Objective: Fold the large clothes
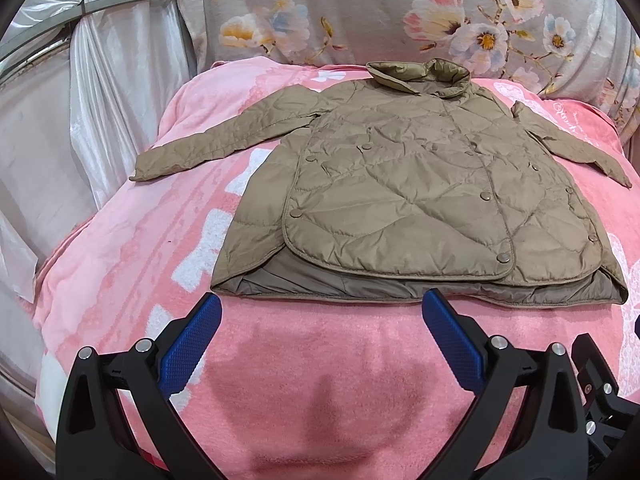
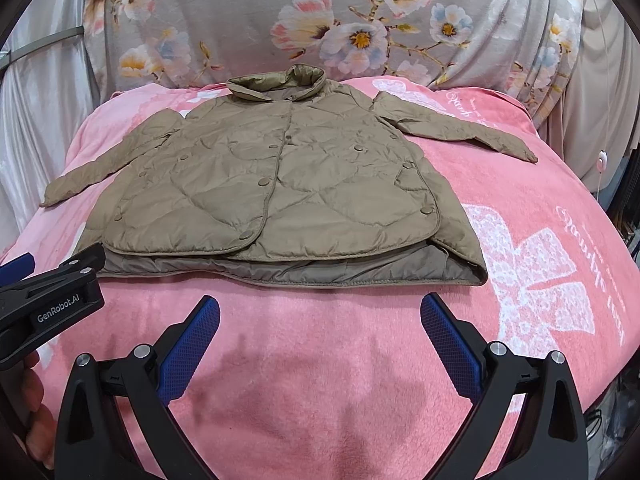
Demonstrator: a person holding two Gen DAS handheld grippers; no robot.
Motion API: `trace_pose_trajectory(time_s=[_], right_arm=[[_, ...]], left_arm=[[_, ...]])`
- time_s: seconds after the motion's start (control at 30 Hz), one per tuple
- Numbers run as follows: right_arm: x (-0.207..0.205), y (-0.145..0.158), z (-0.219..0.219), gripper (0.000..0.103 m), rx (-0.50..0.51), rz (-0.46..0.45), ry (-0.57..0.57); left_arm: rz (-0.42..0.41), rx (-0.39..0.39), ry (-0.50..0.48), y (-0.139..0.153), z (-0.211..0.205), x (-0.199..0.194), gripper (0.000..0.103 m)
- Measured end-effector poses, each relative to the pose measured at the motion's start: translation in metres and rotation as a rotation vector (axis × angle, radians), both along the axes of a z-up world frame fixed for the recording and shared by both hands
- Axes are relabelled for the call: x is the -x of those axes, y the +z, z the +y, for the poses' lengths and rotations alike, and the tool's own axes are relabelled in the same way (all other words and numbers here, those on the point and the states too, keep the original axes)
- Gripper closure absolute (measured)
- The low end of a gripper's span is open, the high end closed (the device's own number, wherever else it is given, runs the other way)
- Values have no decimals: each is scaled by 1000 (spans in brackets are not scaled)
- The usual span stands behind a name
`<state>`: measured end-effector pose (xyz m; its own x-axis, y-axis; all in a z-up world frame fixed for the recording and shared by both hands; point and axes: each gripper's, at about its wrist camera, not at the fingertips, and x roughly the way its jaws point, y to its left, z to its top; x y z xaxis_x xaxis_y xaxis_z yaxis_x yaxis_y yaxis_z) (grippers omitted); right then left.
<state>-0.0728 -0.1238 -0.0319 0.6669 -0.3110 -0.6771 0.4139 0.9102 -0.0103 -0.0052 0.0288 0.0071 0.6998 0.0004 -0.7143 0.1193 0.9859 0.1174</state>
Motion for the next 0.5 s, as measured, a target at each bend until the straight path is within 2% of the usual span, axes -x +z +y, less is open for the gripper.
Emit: trace_pose_trajectory(time_s=[0.33,0.5], right_arm=[[-4,-13,-9,5,-17,22,2],[-16,-26,-36,5,-54,45,4]], left_arm=[[26,-11,1,-14,-6,-9,5],[79,19,-7,-27,-4,-27,5]])
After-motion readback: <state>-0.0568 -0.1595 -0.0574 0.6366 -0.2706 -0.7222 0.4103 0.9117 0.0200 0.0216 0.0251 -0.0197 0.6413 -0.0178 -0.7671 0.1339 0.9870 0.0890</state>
